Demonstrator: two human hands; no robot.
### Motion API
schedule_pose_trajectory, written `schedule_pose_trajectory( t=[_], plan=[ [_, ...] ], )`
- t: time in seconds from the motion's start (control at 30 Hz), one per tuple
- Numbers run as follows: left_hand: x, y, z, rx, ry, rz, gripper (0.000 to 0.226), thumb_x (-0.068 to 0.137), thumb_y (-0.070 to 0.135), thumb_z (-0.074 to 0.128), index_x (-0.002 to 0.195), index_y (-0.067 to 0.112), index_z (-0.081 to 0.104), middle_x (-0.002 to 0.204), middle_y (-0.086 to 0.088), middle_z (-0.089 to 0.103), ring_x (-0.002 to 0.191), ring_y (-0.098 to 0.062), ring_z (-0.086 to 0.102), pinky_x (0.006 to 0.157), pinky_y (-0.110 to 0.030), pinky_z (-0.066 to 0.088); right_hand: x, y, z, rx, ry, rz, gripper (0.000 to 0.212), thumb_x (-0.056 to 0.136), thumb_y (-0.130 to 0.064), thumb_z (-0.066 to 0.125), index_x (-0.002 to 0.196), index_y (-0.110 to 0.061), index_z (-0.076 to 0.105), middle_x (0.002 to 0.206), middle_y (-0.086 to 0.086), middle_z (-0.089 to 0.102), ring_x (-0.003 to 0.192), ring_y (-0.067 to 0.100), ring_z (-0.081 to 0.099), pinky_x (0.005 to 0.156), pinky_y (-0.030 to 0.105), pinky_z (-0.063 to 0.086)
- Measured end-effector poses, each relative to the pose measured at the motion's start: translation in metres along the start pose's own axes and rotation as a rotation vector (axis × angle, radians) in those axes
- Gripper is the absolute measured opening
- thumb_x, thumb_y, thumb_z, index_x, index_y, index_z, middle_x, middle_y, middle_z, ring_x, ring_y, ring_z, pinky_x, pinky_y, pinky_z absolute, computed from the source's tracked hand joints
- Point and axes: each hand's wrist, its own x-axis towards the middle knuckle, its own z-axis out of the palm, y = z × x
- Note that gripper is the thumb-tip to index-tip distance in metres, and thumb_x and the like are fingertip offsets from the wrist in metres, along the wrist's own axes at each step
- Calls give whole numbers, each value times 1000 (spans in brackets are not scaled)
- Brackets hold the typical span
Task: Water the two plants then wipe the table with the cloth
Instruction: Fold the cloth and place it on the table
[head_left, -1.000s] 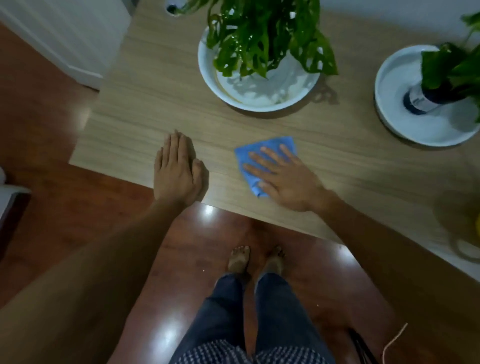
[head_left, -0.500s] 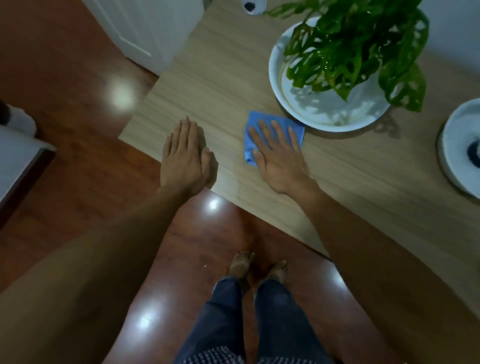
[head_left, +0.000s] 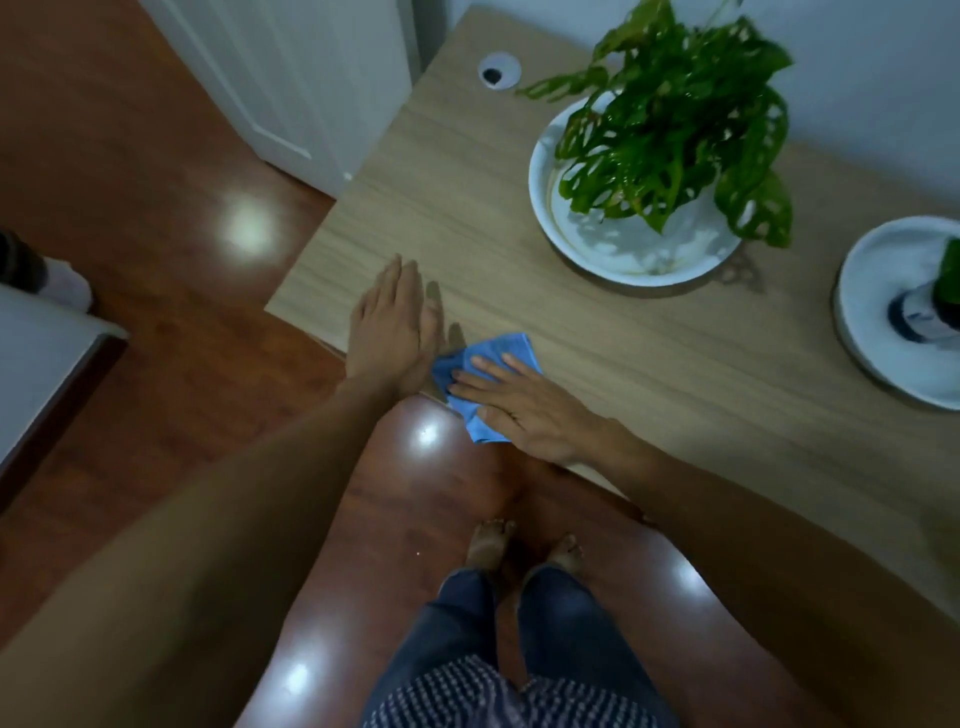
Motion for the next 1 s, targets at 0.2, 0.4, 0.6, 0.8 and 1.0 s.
schedule_pose_trajectory(
  t=[0.2,0.4,0.6,0.8,1.0],
  plan=[
    [4,72,3,-442,-118,-31,56,100,43,34,133,9,64,136,-14,65,129,-30,59,112,-40,42,-62,-12,-62,1406,245,830,20,87,-36,62,81,-20,73,82,-2,71,71,11,66,70,29,50],
    [-7,151,10,-947,-562,-292,39,95,51,56,92,16,74,80,3,72,80,-18,68,87,-39,49,-155,1,-90,1968,611,780,40,87,-41,54,80,-13,82,83,3,77,74,22,76,67,28,62],
    [-30,217,32,-992,-890,-201,42,87,47,73,112,14,77,108,0,79,108,-24,73,101,-41,55,-218,9,-93,2104,875,607,82,97,-73,28,100,-13,83,108,10,78,95,29,77,79,41,63],
    [-37,266,58,-893,-788,-85,33,87,39,75,97,8,69,102,-5,74,93,-24,69,81,-39,54,-264,26,-74,1987,857,711,54,100,-48,52,137,-10,65,135,17,66,110,32,70,95,49,55],
    [-59,306,103,-673,-712,116,79,72,69,66,104,-4,64,91,-27,70,76,-27,64,72,-54,54,-324,44,-63,1810,909,1009,26,101,-29,61,123,-16,67,107,9,76,92,26,72,81,43,58]
  ],
)
